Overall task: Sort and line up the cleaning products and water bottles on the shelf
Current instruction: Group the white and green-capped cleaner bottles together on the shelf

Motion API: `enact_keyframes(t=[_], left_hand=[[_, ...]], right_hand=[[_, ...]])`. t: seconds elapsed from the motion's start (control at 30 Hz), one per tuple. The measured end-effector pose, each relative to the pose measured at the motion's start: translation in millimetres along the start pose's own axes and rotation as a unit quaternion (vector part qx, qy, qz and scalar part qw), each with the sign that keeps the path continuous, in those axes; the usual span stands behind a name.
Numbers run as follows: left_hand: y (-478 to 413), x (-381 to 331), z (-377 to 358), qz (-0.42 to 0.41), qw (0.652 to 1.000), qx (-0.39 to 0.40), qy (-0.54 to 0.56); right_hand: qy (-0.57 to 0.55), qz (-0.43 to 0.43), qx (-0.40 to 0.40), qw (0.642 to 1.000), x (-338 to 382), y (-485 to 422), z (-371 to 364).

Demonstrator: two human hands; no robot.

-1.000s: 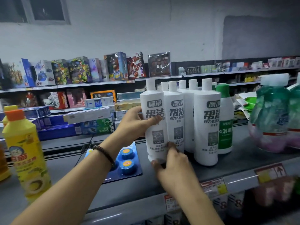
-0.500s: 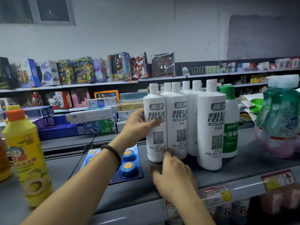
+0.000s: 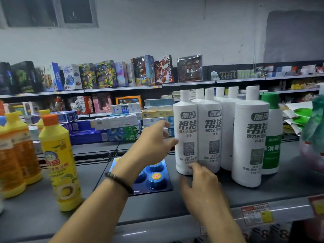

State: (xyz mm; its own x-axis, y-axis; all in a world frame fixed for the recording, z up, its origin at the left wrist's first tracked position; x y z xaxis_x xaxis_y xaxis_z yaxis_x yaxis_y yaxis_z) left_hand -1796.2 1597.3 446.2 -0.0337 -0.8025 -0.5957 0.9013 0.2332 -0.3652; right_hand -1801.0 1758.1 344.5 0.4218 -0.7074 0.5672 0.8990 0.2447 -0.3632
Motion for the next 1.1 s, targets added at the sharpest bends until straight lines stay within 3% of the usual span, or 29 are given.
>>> enact_keyframes(t=[0.13, 0.33, 0.43, 0.6, 0.83, 1.0, 1.1], left_hand=[[68, 14, 32, -0.044, 0.998, 0.0, -0.053], [159, 73, 110, 0.0, 0.994, -0.07, -0.09], [197, 110, 160, 0.039, 0.992, -0.103, -0.062], [260, 188, 231, 0.11, 0.97, -0.189, -0.106], [310, 276, 277, 0.189, 0.935, -0.243, -0.179], [311, 297, 272, 0.18, 0.951, -0.202, -0.153], [309, 307, 277, 0.176, 0.955, -0.194, -0.14]], right_hand=[[-0.079, 0.06, -0.016, 0.995, 37, 10, -14], [-0.158, 0.159, -0.037, 0.974, 127, 65, -54], [-0.187, 0.206, 0.006, 0.961, 180, 94, -81], [-0.206, 0.264, 0.099, 0.937, 274, 131, -136], [-0.183, 0.217, 0.109, 0.953, 353, 144, -189], [-0.181, 0.141, 0.121, 0.966, 377, 123, -215], [-0.236, 0.096, 0.155, 0.955, 383, 112, -226]])
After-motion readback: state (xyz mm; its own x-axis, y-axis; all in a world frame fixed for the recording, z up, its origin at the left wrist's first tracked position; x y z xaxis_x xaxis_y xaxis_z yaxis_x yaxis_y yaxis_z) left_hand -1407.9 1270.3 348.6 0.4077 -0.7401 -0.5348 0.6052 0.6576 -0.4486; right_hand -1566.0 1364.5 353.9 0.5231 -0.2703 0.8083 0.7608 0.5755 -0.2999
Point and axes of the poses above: each hand's wrist, its own y-axis away from the middle knuckle, its own z-axis out of the back of the hand, x = y × z, the point moved 6 cm from there along -y, towards the middle knuckle, and after that the axes turned 2 degrees about z, right-handed, at the moved point
